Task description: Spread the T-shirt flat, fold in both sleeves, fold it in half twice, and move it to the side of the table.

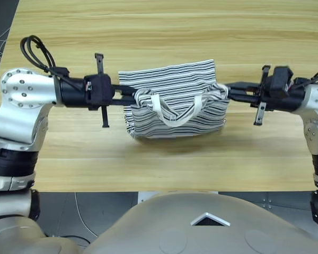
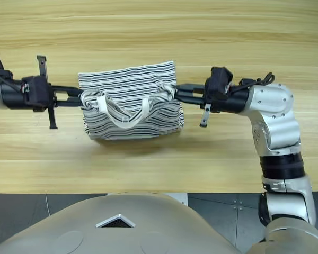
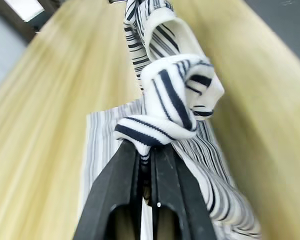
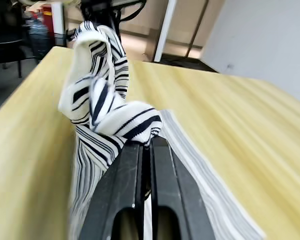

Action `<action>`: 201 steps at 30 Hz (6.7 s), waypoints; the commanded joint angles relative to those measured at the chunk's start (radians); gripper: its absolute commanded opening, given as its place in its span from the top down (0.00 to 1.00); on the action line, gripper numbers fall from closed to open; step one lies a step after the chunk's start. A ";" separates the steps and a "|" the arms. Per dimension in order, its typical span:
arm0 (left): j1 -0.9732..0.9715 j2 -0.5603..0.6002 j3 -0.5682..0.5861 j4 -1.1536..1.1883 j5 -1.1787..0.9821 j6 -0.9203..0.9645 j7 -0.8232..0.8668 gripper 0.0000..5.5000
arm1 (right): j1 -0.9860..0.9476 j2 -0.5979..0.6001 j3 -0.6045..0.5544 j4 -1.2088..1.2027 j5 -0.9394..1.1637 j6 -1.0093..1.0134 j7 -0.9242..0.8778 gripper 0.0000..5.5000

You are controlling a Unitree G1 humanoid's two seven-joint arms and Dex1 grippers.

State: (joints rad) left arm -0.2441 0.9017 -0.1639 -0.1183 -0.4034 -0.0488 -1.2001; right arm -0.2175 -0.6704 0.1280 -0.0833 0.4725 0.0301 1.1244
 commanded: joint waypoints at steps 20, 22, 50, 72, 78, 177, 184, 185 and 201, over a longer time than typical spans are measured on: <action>-0.242 -0.211 -0.031 0.588 0.255 -0.142 -0.016 0.96 | -0.233 0.256 0.089 0.472 -0.333 -0.136 -0.155 0.98; -0.265 -0.223 -0.027 0.630 0.261 -0.148 -0.008 0.96 | -0.255 0.265 0.083 0.509 -0.345 -0.152 -0.171 0.98; -0.461 -0.342 0.019 1.203 0.442 -0.269 0.211 0.78 | -0.532 0.382 0.015 1.184 -0.527 -0.342 -0.529 0.84; -0.373 -0.339 0.073 0.997 0.413 -0.318 0.226 0.78 | -0.332 0.144 0.283 0.905 -0.877 -0.412 -0.449 0.84; -0.333 -0.335 0.074 0.888 0.404 -0.285 0.228 0.78 | 0.076 -0.180 0.212 0.015 -0.615 -0.049 -0.037 0.84; -0.114 -0.360 0.005 0.558 0.409 -0.268 0.234 0.78 | -0.319 0.067 0.097 0.866 -0.844 -0.118 -0.774 0.84; -0.109 -0.345 0.009 0.529 0.405 -0.259 0.223 0.78 | -0.042 -0.054 0.164 0.371 -0.805 -0.046 -0.453 0.84; -0.110 -0.342 0.011 0.529 0.404 -0.258 0.222 0.78 | 0.009 -0.073 0.156 0.260 -0.775 -0.012 -0.396 0.84; -0.110 -0.321 0.029 0.534 0.379 -0.251 0.218 0.78 | 0.163 -0.122 0.096 -0.148 -0.773 0.196 -0.308 0.84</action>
State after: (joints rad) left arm -0.3572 0.5630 -0.1517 0.4282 -0.0071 -0.3139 -0.9732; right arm -0.0150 -0.7713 0.2547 -0.2544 -0.2792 0.2218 0.8484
